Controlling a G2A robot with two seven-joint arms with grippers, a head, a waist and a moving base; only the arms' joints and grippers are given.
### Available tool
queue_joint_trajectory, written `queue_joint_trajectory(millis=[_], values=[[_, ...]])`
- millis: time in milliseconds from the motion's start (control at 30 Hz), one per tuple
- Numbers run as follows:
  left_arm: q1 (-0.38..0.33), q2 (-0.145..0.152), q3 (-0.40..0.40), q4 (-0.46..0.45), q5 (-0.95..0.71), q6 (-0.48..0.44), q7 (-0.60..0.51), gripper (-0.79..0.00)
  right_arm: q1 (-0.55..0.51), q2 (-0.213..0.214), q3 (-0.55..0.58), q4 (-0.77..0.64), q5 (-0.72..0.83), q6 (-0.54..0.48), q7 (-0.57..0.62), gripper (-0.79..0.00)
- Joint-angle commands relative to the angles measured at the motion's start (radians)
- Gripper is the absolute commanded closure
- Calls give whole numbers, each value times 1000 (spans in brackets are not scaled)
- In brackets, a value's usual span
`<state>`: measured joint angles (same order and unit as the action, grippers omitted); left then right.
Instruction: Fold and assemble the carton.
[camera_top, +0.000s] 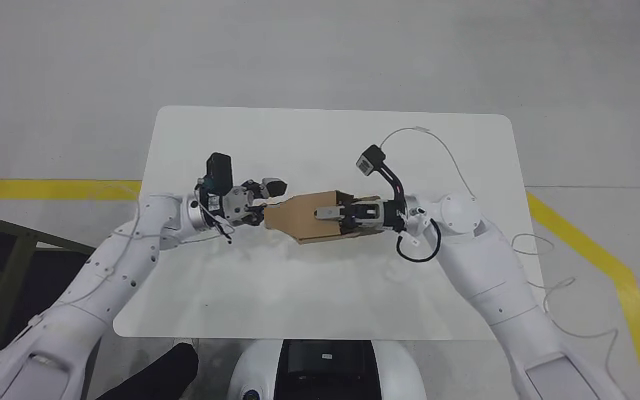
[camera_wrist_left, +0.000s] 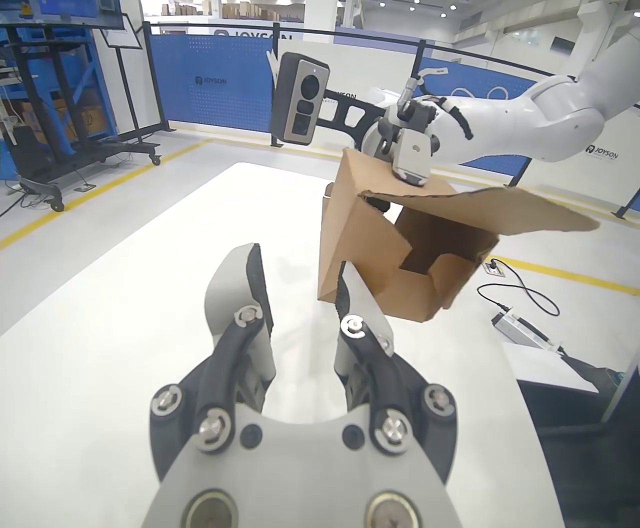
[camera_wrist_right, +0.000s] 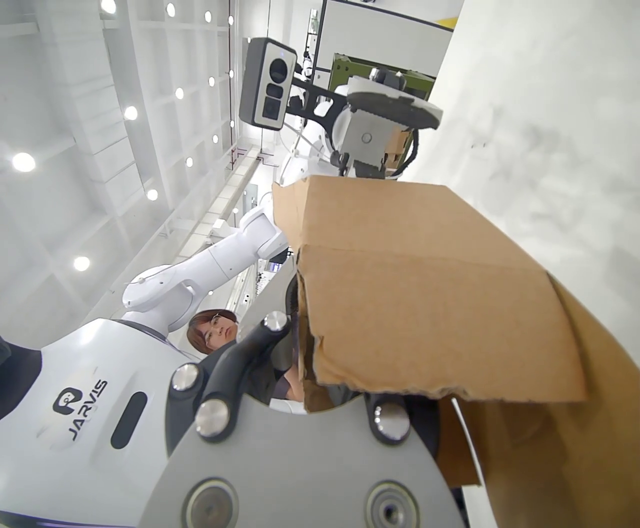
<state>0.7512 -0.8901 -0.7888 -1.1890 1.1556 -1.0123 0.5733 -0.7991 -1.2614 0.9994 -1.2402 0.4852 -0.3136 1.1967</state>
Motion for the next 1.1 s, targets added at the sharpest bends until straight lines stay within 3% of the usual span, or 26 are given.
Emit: queue_joint_trajectory(millis=[0, 1067], values=[[5, 1, 2, -14, 8, 0, -1, -323, -1, 0, -1, -3, -1, 2, -2, 0], [2, 3, 6, -43, 7, 0, -13, -320, 0, -2, -8, -2, 7, 1, 3, 0]])
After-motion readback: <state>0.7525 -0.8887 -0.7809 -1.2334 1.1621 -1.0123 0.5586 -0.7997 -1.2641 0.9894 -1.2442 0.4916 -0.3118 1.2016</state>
